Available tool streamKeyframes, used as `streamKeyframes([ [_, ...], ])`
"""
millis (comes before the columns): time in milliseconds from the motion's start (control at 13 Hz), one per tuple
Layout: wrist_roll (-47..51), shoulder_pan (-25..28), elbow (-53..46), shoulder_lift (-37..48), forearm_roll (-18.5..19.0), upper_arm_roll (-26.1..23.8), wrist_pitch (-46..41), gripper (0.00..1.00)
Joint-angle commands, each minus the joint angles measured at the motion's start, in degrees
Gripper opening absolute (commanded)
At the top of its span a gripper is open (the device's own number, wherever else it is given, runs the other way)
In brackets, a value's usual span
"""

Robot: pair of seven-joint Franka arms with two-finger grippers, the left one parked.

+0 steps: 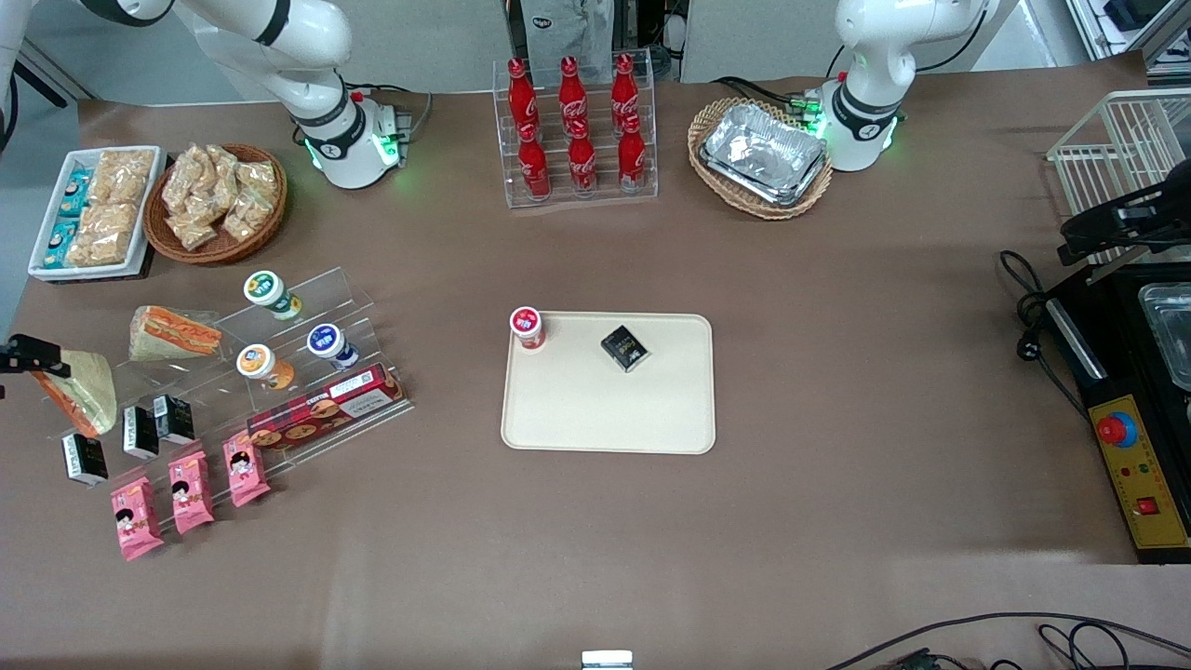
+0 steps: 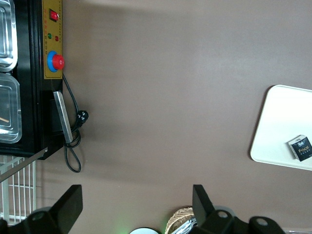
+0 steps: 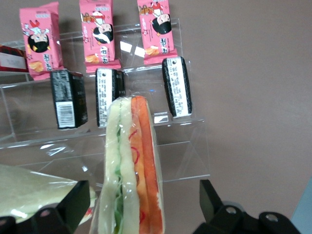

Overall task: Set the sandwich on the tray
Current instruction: 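Close the right gripper on the sandwich's crust edge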

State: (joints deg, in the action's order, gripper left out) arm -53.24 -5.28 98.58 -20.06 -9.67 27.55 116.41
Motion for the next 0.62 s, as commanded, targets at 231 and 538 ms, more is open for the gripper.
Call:
streamKeyframes([
  [231, -1.52, 0.62, 6.10, 1.87, -1.31, 0.22, 5.14, 1.00],
  [538, -2.39, 0.98, 6.19, 2.04, -0.96, 0.05, 4.97, 1.00],
])
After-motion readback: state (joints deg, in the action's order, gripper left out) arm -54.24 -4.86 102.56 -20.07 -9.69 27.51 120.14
